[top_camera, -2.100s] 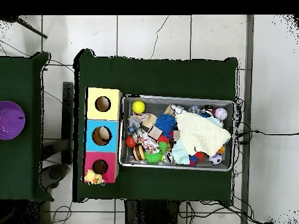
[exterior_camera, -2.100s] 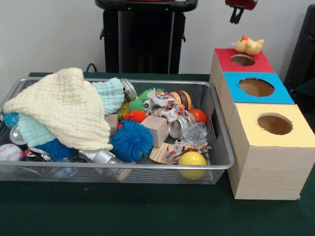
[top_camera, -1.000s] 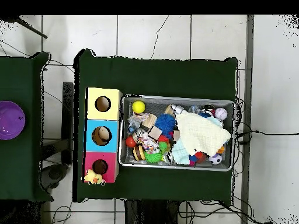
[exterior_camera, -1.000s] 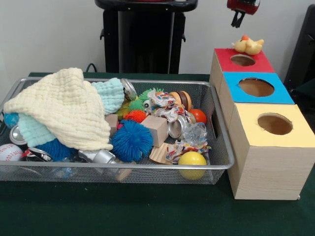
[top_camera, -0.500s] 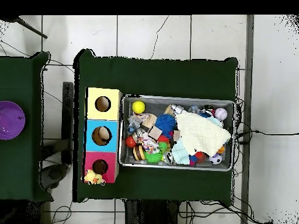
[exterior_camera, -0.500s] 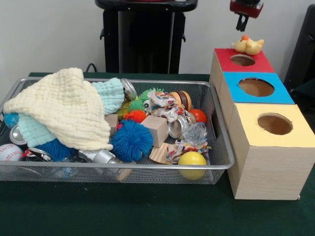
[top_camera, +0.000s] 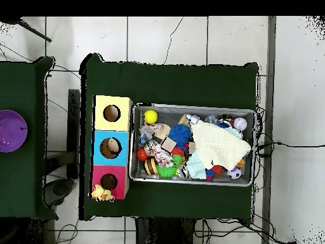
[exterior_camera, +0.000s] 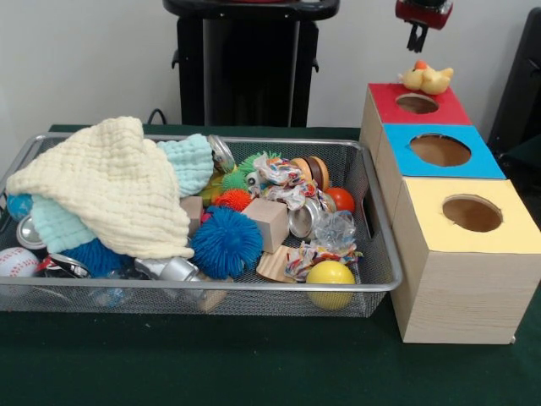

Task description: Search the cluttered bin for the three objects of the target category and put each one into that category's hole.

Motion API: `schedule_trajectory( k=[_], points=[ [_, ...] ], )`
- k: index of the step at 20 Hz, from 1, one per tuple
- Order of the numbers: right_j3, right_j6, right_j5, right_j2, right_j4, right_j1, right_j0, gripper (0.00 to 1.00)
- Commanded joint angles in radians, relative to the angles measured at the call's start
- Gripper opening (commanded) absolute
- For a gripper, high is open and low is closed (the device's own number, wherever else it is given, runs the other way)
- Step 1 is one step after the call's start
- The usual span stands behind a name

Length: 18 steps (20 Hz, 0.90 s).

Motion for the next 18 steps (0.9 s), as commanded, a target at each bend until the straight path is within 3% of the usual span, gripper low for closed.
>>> schedule_trajectory(
  k=[1,18],
  points=[
    [-0.152,0.319,-0.132,0.084,-0.031,0.049,-0.054,0.0],
    [-0.165,0.326,-0.187,0.092,-0.074,0.069,-0.072,0.0]
  ],
)
